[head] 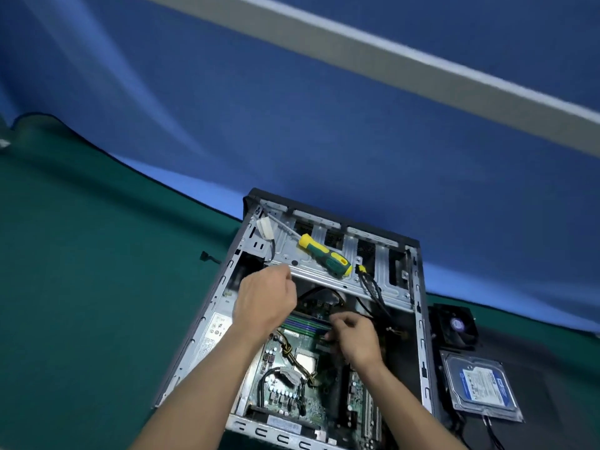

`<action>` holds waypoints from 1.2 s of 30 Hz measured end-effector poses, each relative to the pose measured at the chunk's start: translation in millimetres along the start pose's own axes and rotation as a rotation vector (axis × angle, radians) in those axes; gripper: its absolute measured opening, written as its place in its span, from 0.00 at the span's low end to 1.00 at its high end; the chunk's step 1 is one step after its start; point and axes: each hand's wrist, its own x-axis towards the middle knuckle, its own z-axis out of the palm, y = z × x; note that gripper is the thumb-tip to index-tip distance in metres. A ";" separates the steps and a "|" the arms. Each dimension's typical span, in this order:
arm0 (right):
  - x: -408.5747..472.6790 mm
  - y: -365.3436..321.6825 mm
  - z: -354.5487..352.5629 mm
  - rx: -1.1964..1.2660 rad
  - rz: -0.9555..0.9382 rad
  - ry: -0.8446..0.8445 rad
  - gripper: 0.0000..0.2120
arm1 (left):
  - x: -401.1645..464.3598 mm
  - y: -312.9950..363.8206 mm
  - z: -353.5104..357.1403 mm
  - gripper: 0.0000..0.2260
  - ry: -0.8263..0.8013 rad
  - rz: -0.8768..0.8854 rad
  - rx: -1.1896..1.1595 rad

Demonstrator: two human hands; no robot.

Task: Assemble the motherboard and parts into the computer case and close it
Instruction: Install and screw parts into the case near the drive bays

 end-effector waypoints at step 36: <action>-65.0 -122.5 -17.5 0.629 -0.210 -0.369 0.23 | -13.4 74.2 -102.1 0.14 -0.297 0.124 -0.629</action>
